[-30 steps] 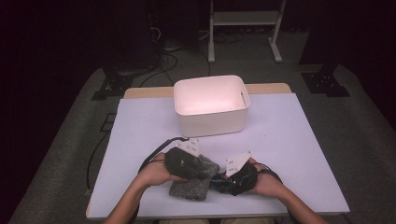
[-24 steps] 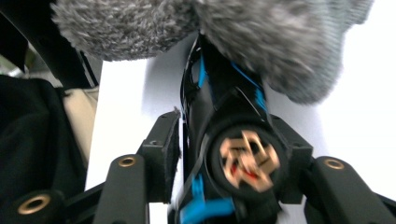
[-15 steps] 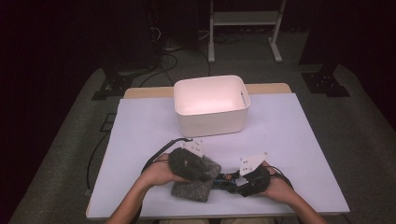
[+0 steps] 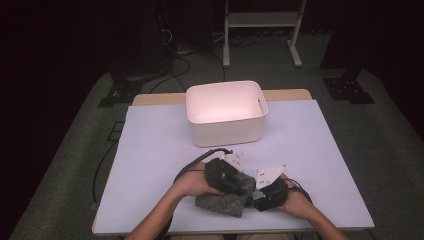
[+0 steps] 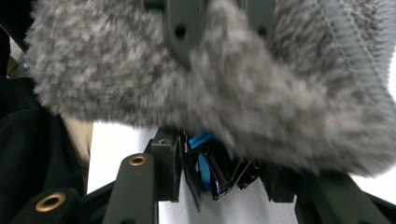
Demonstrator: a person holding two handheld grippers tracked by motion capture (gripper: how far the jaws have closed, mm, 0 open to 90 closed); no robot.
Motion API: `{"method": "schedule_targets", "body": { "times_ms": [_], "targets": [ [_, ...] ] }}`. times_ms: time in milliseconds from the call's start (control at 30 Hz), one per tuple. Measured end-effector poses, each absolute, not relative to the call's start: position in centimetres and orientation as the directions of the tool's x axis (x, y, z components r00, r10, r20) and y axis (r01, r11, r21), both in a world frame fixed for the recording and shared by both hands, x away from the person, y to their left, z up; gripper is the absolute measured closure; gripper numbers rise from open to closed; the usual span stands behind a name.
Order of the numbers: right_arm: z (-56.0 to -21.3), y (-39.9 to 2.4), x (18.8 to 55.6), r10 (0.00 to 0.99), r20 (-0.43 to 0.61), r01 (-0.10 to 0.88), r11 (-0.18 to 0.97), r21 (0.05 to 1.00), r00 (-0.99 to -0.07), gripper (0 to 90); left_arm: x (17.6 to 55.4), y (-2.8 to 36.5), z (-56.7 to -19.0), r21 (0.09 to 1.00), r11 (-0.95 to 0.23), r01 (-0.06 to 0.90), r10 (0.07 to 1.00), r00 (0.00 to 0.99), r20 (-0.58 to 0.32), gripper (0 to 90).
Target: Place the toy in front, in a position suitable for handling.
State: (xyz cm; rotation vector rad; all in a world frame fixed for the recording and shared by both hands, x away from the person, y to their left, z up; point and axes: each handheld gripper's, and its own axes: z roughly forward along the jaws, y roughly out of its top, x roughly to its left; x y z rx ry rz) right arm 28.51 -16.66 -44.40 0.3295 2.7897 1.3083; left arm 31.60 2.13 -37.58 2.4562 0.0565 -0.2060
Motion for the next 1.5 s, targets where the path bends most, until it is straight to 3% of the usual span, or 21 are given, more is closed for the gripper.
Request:
{"method": "schedule_targets", "body": {
  "times_ms": [233, 667, 867, 1067, 1500],
  "targets": [
    [-44.5, -16.7, 28.6, 0.207, 0.052, 0.172, 0.62, 0.766, -0.977, 55.0, 31.8, 4.0, -37.8, 0.633, -0.765, 0.12, 0.007, 0.984, -0.178, 81.0],
    [-44.5, -16.7, 28.6, 0.204, 0.045, 0.165, 0.618, 0.769, -0.978, 55.1, 31.6, 11.6, -37.6, 0.654, -0.724, 0.222, 0.142, 0.975, -0.173, 80.0],
    [-44.5, -16.7, 28.6, 0.203, 0.046, 0.164, 0.618, 0.769, -0.978, 55.1, 31.5, 13.0, -37.6, 0.647, -0.723, 0.242, 0.177, 0.97, -0.165, 80.0],
    [-44.5, -16.7, 28.6, 0.205, 0.048, 0.167, 0.618, 0.768, -0.978, 55.0, 31.5, 11.9, -37.5, 0.654, -0.72, 0.233, 0.159, 0.972, -0.171, 80.5],
    [-44.6, -16.6, 28.7, 0.211, 0.06, 0.18, 0.613, 0.769, -0.976, 55.0, 31.6, 3.4, -37.7, 0.633, -0.769, 0.09, -0.017, 0.987, -0.16, 80.4]
  ]
}}
